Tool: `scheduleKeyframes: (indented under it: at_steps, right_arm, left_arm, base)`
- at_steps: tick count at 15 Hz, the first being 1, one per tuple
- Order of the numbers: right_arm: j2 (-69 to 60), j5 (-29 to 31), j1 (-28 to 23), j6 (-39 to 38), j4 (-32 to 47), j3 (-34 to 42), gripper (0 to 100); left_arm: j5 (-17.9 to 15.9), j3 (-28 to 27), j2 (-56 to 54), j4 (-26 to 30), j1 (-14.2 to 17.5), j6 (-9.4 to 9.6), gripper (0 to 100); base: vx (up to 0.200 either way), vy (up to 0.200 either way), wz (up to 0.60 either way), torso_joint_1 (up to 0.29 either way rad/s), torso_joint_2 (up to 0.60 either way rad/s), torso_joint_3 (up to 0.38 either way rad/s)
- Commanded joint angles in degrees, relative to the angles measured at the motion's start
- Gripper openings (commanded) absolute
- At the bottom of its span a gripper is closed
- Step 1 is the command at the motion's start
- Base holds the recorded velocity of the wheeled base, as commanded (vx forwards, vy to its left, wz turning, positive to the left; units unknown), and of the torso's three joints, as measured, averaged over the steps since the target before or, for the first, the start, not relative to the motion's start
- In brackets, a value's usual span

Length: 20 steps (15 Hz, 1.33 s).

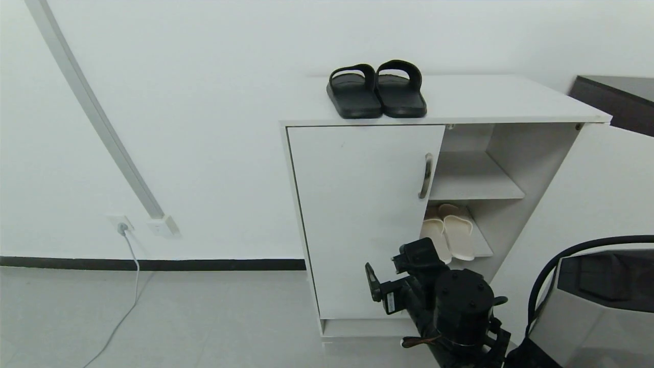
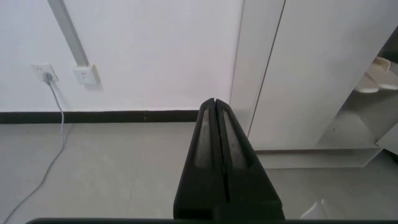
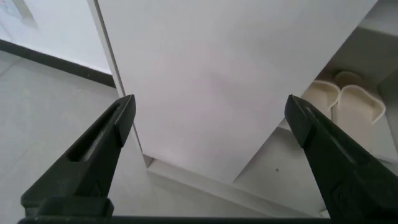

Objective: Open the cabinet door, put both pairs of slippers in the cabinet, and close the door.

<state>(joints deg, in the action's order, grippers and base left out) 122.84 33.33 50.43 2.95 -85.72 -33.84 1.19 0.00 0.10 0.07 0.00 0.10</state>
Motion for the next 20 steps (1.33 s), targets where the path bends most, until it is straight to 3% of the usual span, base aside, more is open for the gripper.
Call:
scheduleKeyframes:
  at_steps: [1,20]
  right_arm:
    - [0.03,-0.02,0.10,0.04,-0.06,0.00,100]
    - [0.73,-0.55,0.19,0.83,-0.32,2.64,100]
  left_arm:
    - [0.04,0.00,-0.01,0.01,0.00,-0.01,0]
    - [-0.14,0.00,0.08,0.01,0.00,0.43,0]
  base:
    - [0.000,0.000,0.00,0.149,-0.48,-0.325]
    - [0.000,0.000,0.00,0.211,-0.53,-0.318]
